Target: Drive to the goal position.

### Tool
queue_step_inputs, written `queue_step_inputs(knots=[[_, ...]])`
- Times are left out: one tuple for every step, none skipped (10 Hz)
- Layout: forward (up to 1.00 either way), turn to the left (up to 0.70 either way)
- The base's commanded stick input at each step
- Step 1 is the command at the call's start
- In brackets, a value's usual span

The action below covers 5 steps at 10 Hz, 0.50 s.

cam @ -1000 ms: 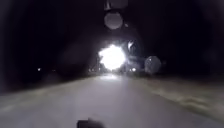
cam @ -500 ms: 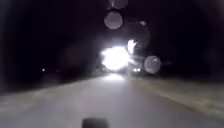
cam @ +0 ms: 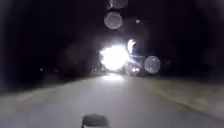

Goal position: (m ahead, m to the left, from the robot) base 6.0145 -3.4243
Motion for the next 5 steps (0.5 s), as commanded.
queue_step_inputs(knots=[[1.0, 0.0], [1.0, 0.0], [1.0, 0.0], [1.0, 0.0], [1.0, 0.0]])
